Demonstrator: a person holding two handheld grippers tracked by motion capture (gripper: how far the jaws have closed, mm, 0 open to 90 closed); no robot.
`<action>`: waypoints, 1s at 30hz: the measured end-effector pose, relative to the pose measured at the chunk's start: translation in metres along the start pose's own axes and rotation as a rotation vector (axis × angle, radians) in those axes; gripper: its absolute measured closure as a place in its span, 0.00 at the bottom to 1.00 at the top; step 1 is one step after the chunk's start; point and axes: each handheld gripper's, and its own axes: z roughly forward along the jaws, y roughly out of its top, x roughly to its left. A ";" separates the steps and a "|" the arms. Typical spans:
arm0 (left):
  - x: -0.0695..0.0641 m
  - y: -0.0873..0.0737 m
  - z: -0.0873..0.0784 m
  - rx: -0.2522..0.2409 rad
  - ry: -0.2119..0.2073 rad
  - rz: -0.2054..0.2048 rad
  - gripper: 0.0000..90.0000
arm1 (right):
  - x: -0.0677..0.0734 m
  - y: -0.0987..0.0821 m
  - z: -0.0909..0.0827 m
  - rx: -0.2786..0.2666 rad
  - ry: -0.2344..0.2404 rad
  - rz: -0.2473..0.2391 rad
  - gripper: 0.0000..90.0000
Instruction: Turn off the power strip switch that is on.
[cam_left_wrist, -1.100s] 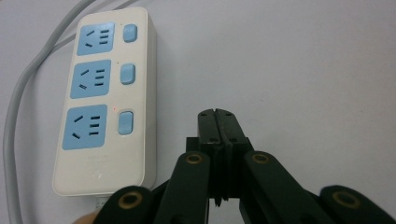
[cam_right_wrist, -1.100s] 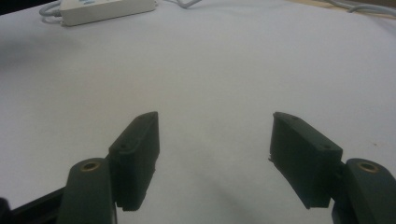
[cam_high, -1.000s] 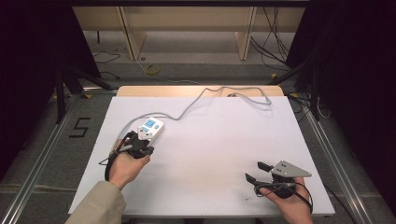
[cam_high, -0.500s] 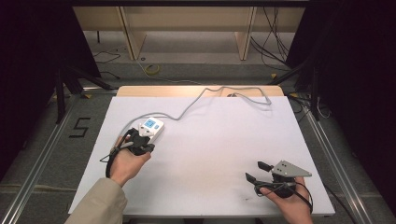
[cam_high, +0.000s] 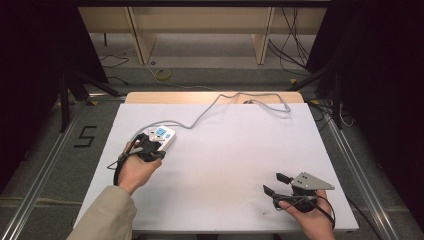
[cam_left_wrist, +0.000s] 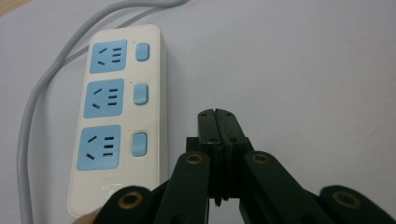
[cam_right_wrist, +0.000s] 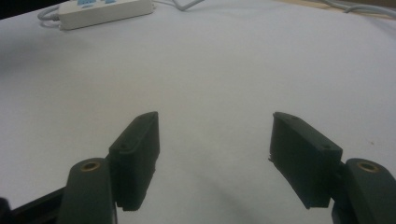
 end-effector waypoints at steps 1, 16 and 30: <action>0.001 0.002 -0.001 0.002 -0.001 0.000 1.00 | 0.000 0.000 0.000 0.000 -0.001 0.000 0.38; 0.010 0.012 0.003 0.033 0.004 -0.005 1.00 | 0.000 0.001 0.001 -0.002 0.002 -0.010 0.38; 0.017 0.030 0.011 0.067 0.016 0.001 1.00 | 0.000 0.000 0.001 0.000 0.007 -0.010 0.38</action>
